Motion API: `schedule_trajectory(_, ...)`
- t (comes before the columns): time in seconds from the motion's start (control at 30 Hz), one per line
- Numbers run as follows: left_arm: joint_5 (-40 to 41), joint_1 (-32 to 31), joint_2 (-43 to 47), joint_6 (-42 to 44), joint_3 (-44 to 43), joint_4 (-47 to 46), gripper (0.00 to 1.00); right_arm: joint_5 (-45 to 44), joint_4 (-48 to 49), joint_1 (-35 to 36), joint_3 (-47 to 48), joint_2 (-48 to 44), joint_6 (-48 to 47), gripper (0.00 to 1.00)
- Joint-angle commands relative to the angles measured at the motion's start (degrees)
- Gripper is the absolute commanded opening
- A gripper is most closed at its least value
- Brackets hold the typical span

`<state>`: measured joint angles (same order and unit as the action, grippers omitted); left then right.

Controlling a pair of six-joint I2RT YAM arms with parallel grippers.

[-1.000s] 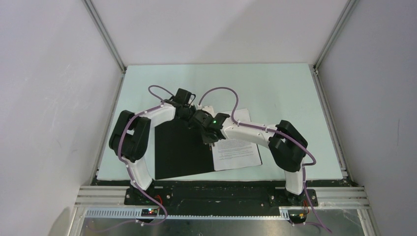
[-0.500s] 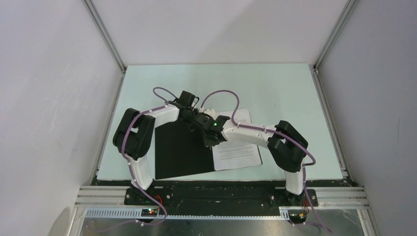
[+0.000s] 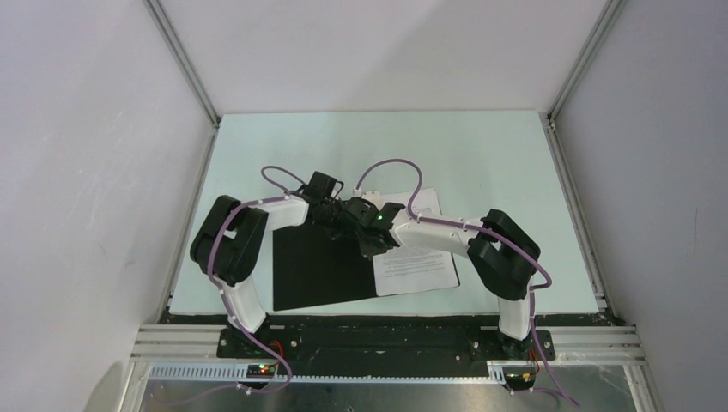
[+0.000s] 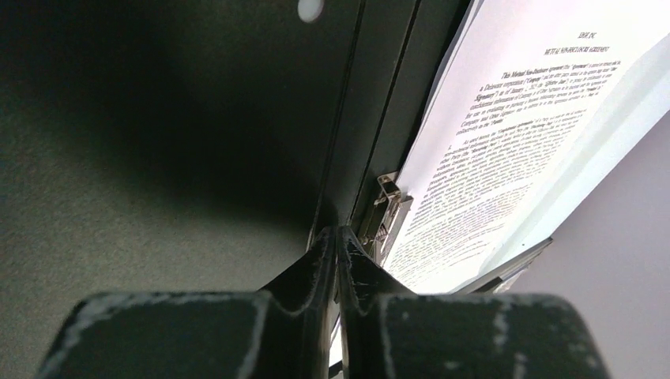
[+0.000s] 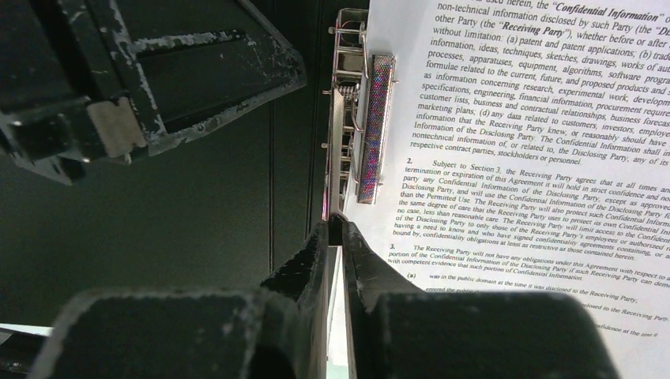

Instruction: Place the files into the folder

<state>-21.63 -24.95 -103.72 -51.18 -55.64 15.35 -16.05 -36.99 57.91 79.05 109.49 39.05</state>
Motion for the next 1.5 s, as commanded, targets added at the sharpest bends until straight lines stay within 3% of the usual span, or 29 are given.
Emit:
schedule_trajectory(0.0,5.29,-0.38,2.15,-3.69,4.15,-2.31,0.06,-2.60,-3.87,-1.82,-2.61,0.59,0.16,0.01)
schedule_trajectory(0.27,8.72,-0.36,2.48,-8.39,7.43,-2.21,0.02,-1.64,-3.71,-3.03,-3.98,0.95,-0.20,0.00)
schedule_trajectory(1.47,6.51,-0.45,1.45,-10.58,8.85,-5.40,0.01,1.83,0.91,-3.03,-6.19,5.38,1.39,0.00)
